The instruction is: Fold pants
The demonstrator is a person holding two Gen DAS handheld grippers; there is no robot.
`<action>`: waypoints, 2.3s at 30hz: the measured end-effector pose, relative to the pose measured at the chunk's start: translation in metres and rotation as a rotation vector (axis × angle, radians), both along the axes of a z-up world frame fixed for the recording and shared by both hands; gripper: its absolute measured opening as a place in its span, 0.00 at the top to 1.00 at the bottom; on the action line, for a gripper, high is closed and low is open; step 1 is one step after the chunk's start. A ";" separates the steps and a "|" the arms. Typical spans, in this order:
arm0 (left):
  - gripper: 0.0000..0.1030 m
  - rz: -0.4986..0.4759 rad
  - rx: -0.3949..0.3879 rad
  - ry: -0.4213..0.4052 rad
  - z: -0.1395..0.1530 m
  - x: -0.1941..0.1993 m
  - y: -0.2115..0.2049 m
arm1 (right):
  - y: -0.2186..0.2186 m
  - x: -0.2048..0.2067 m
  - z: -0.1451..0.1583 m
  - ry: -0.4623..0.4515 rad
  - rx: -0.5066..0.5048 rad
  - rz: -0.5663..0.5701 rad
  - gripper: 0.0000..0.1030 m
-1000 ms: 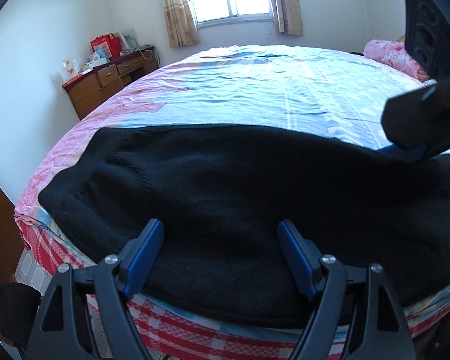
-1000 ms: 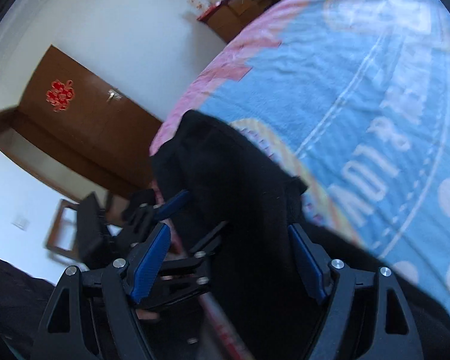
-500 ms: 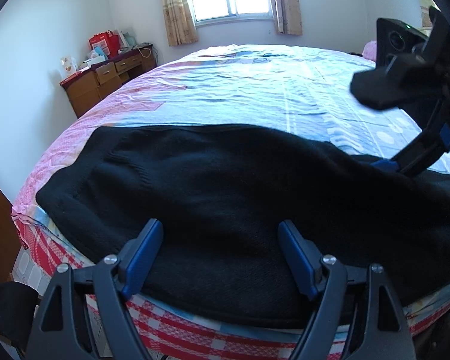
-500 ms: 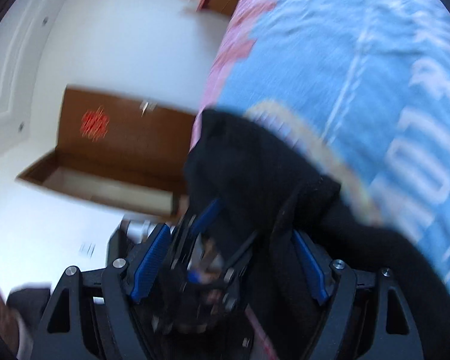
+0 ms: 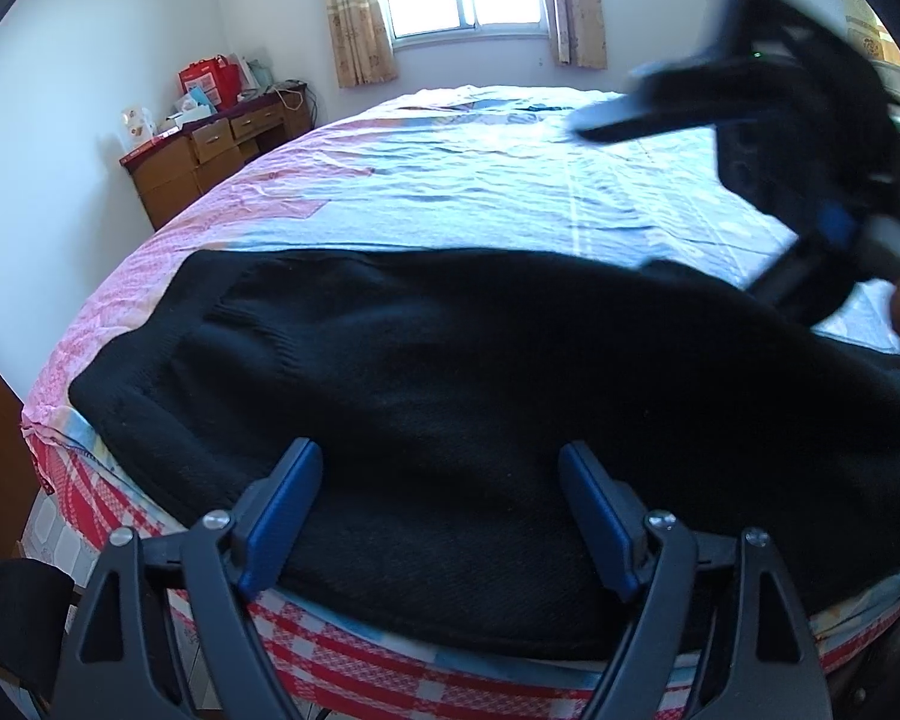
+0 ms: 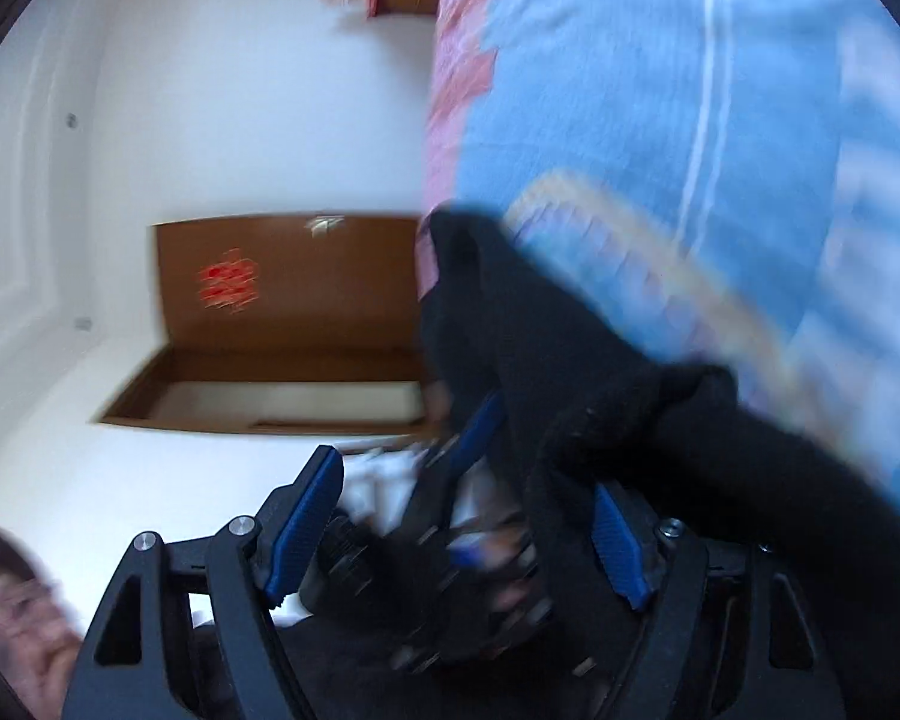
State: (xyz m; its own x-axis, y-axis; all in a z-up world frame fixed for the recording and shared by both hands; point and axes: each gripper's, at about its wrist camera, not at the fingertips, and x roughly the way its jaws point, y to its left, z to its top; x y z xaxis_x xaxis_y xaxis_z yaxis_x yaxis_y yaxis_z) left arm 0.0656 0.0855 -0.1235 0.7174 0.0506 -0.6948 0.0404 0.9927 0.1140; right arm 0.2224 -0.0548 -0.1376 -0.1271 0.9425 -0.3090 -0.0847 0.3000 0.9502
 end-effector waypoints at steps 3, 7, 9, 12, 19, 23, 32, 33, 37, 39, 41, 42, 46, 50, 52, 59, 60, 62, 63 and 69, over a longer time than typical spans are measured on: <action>0.19 -0.003 -0.002 0.001 0.000 0.000 0.000 | 0.003 0.022 -0.014 0.074 0.015 -0.077 0.24; 0.18 -0.003 -0.015 0.000 0.000 0.000 0.000 | -0.005 0.044 0.003 -0.005 0.012 -0.176 0.23; 0.18 -0.007 -0.010 -0.002 -0.001 0.000 -0.001 | -0.010 0.043 0.016 -0.078 0.024 -0.200 0.23; 0.18 -0.019 0.000 -0.002 -0.001 0.000 -0.005 | -0.016 0.047 0.032 -0.211 -0.017 -0.192 0.24; 0.18 -0.019 0.003 0.003 -0.001 0.004 -0.008 | -0.019 0.070 0.022 -0.237 -0.230 0.091 0.46; 0.16 -0.023 0.002 0.007 0.000 0.007 -0.009 | -0.059 0.071 0.018 -0.172 -0.168 -0.014 0.49; 0.15 -0.030 0.000 0.026 0.002 0.012 -0.009 | -0.068 -0.009 0.075 -0.567 -0.468 -0.236 0.75; 0.15 -0.032 0.000 0.029 0.003 0.013 -0.009 | -0.055 -0.018 0.073 -0.593 -0.489 -0.203 0.79; 0.15 -0.038 -0.028 0.047 0.010 0.018 -0.004 | -0.016 -0.035 0.043 -0.646 -0.610 -0.132 0.85; 0.15 -0.017 -0.064 0.041 0.021 0.022 0.006 | -0.011 -0.027 0.017 -0.629 -0.677 -0.138 1.00; 0.15 0.002 -0.062 0.014 0.034 0.024 0.018 | -0.015 -0.029 0.020 -0.693 -0.676 -0.167 1.00; 0.15 0.015 -0.054 -0.007 0.040 0.026 0.025 | -0.017 -0.030 0.022 -0.686 -0.670 -0.178 1.00; 0.14 0.123 -0.018 -0.064 0.058 0.042 0.062 | -0.028 -0.056 0.048 -0.707 -0.585 -0.229 0.97; 0.14 0.223 0.014 -0.012 0.040 0.061 0.092 | -0.035 -0.106 0.056 -0.800 -0.744 -0.222 0.97; 0.14 0.252 0.032 0.022 0.025 0.067 0.099 | -0.045 -0.129 0.045 -0.796 -0.811 -0.236 0.97; 0.11 0.269 0.028 -0.007 0.027 0.061 0.099 | -0.082 -0.143 0.029 -0.686 -0.864 -0.337 0.97; 0.11 0.267 0.022 -0.020 0.032 0.059 0.097 | -0.094 -0.151 0.040 -0.706 -0.858 -0.388 0.97; 0.11 0.239 0.018 -0.063 0.046 0.050 0.084 | -0.121 -0.173 0.063 -0.741 -0.860 -0.471 0.97; 0.11 0.227 0.021 -0.072 0.050 0.048 0.078 | -0.142 -0.185 0.075 -0.755 -0.885 -0.531 0.97; 0.11 0.065 0.012 -0.078 0.063 0.035 0.008 | -0.285 -0.249 0.102 -0.622 -1.090 -0.856 0.97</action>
State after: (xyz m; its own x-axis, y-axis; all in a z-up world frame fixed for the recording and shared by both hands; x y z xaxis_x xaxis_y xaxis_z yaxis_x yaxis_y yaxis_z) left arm 0.1010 0.0936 -0.0609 0.7644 0.1068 -0.6359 -0.0333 0.9914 0.1264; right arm -0.0268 -0.3398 -0.0351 0.7324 -0.0539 -0.6787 0.1822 0.9760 0.1191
